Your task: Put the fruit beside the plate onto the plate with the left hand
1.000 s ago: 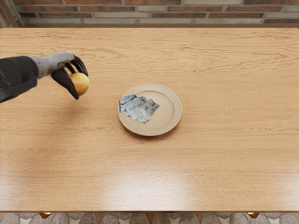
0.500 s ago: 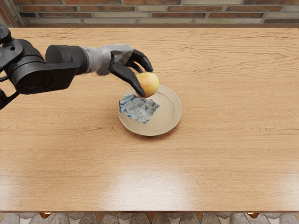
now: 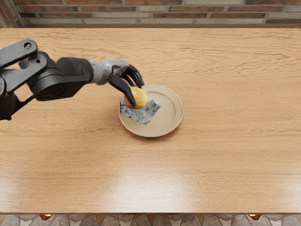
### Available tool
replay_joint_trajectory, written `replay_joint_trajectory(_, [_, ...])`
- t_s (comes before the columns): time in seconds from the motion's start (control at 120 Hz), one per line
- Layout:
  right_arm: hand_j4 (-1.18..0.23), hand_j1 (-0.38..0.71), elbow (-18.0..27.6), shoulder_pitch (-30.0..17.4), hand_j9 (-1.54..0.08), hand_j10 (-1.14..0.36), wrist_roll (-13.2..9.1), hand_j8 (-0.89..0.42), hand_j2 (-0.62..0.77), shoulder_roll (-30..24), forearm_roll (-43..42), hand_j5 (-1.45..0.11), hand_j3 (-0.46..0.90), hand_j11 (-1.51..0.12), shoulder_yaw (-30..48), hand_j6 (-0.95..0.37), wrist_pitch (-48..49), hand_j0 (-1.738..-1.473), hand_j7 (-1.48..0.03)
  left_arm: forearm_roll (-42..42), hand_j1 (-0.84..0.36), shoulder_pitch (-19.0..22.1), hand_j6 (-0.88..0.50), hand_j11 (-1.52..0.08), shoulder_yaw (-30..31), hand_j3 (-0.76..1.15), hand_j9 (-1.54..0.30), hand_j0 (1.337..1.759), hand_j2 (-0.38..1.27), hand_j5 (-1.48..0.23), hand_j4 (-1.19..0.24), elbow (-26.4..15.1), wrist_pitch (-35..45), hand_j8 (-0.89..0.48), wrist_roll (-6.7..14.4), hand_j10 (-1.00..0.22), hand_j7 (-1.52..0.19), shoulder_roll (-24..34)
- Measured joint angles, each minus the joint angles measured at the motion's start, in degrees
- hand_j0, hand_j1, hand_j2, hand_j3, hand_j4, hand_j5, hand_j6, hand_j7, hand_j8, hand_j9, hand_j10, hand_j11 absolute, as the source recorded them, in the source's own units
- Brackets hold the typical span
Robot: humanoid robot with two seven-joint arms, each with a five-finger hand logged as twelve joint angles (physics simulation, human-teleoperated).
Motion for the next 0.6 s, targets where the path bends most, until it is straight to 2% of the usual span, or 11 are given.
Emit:
replay_joint_trajectory(0.108, [-0.01, -0.33, 0.0, 0.0, -0.02, -0.01, 0.0, -0.01, 0.0, 0.0, 0.0, -0.02, 0.0, -0.02, 0.01, -0.01, 0.0, -1.658, -0.02, -0.04, -0.08, 0.0, -0.28, -0.52, 0.21, 0.0, -0.52, 1.657, 0.42, -0.55, -0.39, 0.5, 0.61, -0.22, -0.02, -0.29, -0.54, -0.74])
replay_joint_trajectory(0.233, [-0.01, -0.33, 0.0, 0.0, -0.02, -0.01, 0.0, -0.01, 0.0, 0.0, 0.0, -0.02, 0.0, -0.02, 0.01, -0.01, 0.0, -1.658, -0.02, -0.39, 0.12, 0.06, -0.15, -0.28, 0.3, 0.0, -0.28, 1.658, 0.23, -0.3, -0.21, 0.69, 0.77, -0.12, -0.03, -0.16, -0.29, -0.67])
replay_joint_trajectory(0.35, [-0.01, -0.33, 0.01, 0.0, -0.02, -0.01, 0.0, -0.01, 0.0, 0.0, 0.0, -0.02, 0.0, -0.02, 0.03, -0.01, 0.0, -1.658, -0.02, -1.6, 0.22, 0.26, -0.09, -0.16, 0.3, 0.0, -0.16, 1.658, 0.13, -0.17, -0.12, 0.72, 0.52, -0.07, -0.03, -0.09, -0.16, -0.32])
replay_joint_trajectory(0.483, [-0.01, -0.33, 0.02, 0.0, -0.02, -0.01, 0.0, -0.01, 0.0, 0.0, 0.0, -0.02, 0.0, -0.02, 0.03, -0.01, 0.0, -1.658, -0.02, -3.49, 0.28, 0.35, -0.05, -0.08, 0.01, 0.0, -0.08, 1.658, 0.07, -0.09, -0.06, 0.22, -0.09, -0.04, -0.03, -0.05, -0.09, 0.02])
replay_joint_trajectory(0.6, [-0.01, -0.33, 0.05, 0.0, -0.02, -0.01, 0.0, -0.01, 0.0, 0.0, 0.0, -0.02, 0.0, -0.02, 0.01, -0.01, 0.0, -1.658, -0.02, -9.72, 0.31, 0.44, -0.03, -0.05, -1.72, 0.0, -0.05, 1.658, 0.04, -0.05, -0.04, -0.17, -6.51, -0.02, -0.03, -0.03, -0.05, 6.12])
